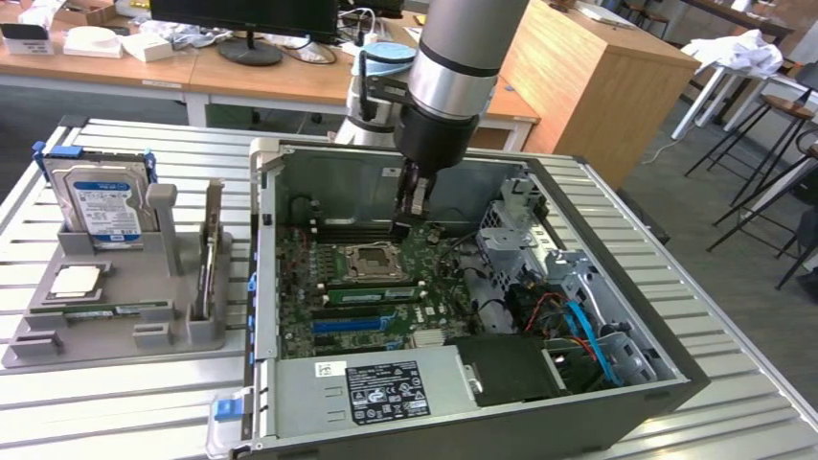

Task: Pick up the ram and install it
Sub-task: 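Press down the ram until it locks into place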

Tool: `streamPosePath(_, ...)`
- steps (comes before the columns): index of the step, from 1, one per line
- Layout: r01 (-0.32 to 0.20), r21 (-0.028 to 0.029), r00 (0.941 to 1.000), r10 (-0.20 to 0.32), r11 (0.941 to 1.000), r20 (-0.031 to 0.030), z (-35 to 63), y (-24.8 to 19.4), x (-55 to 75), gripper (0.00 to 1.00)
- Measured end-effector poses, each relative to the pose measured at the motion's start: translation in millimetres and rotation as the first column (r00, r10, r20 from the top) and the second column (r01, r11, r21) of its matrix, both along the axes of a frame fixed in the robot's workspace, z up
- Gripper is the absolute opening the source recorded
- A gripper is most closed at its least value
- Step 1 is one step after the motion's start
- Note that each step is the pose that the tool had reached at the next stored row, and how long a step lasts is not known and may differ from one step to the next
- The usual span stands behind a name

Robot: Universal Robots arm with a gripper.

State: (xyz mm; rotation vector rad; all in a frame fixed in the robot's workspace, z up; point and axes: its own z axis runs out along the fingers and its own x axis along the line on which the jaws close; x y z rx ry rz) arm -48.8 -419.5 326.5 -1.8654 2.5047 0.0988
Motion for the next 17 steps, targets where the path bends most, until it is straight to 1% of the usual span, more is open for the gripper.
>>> streamPosePath(5, 0.067, 0.0, 0.9978, -0.067, 0.9978, 0.0, -0.2, 0.0, -1.0, 0.1)
streamPosePath(9, 0.117, 0.0, 0.9931, -0.117, 0.9931, 0.0, -0.3, 0.0, -2.0, 0.1)
streamPosePath(13, 0.168, 0.0, 0.9857, -0.168, 0.9857, 0.0, -0.5, 0.0, -2.8, 0.1)
streamPosePath(17, 0.22, 0.0, 0.9754, -0.22, 0.9754, 0.0, -0.6, 0.0, -3.7, 0.1)
